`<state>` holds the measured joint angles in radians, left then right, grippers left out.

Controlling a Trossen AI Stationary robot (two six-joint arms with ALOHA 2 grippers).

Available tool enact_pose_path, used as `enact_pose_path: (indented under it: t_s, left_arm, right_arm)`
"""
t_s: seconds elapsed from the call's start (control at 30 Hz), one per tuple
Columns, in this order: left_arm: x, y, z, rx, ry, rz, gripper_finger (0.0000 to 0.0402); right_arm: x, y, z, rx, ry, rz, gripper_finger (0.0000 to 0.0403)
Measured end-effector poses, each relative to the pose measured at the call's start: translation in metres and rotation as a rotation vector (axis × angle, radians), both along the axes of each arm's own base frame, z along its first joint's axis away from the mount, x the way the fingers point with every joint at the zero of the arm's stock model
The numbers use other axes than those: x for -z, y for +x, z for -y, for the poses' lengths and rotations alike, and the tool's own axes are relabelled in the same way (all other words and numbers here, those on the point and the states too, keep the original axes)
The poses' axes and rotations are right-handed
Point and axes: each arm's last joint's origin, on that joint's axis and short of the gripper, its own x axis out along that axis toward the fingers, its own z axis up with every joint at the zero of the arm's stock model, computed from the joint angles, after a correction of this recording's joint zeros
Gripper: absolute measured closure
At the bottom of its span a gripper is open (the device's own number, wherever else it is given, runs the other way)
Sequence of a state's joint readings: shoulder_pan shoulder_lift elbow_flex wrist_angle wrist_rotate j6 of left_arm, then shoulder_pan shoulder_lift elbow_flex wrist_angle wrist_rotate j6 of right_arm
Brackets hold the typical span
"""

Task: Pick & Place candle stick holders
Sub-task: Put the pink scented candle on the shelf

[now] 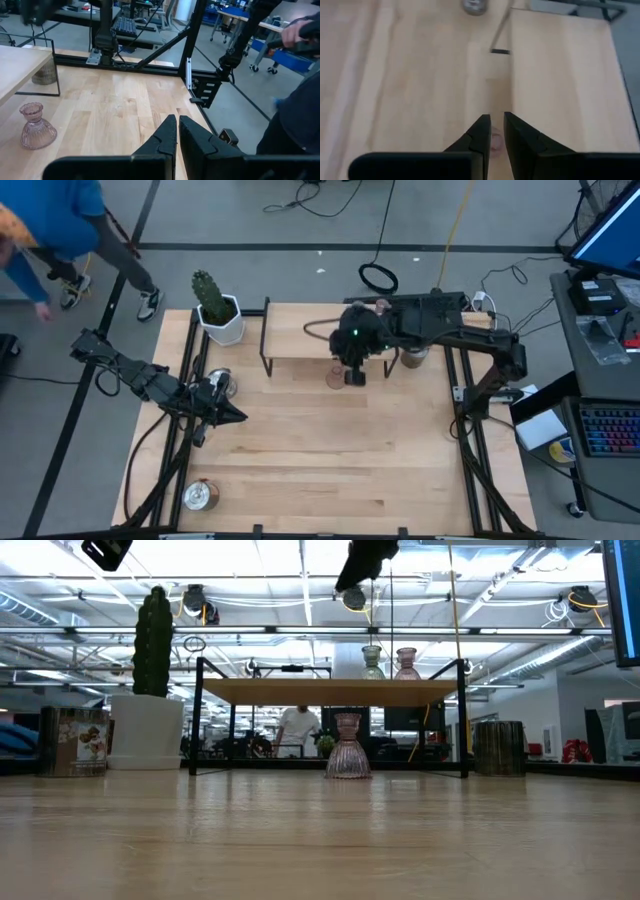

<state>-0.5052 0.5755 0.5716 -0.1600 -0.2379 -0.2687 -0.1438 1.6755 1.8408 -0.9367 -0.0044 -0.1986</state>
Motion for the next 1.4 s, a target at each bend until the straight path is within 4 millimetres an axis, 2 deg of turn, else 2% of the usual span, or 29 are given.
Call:
enact_pose_path:
  t_s: [0.23,0.73,0.83,1.03,1.17,1.4]
  left_arm:
    - [0.000,0.000,0.000,0.000,0.003,0.000,0.0380]
    - [0.000,0.000,0.000,0.000,0.004,0.000,0.0380]
    - [0.000,0.000,0.000,0.001,0.004,0.000,0.0380]
    - [0.000,0.000,0.000,0.001,0.004,0.000,0.0380]
    - [0.000,0.000,0.000,0.000,0.004,0.000,0.0380]
    - [0.000,0.000,0.000,0.000,0.001,-0.001,0.0380]
  right_arm:
    - [0.000,0.003,-0.028,-0.080,0.000,0.002,0.0360]
    - [0.002,0.004,-0.058,-0.169,-0.001,-0.003,0.0360]
    - [0.014,0.004,-0.063,-0.185,-0.001,-0.043,0.0360]
    - [0.050,0.003,-0.072,-0.212,0.001,-0.143,0.0355]
    - [0.067,0.003,-0.071,-0.210,0.001,-0.174,0.0332]
    - [0.082,0.006,-0.066,-0.224,-0.029,-0.153,0.0283]
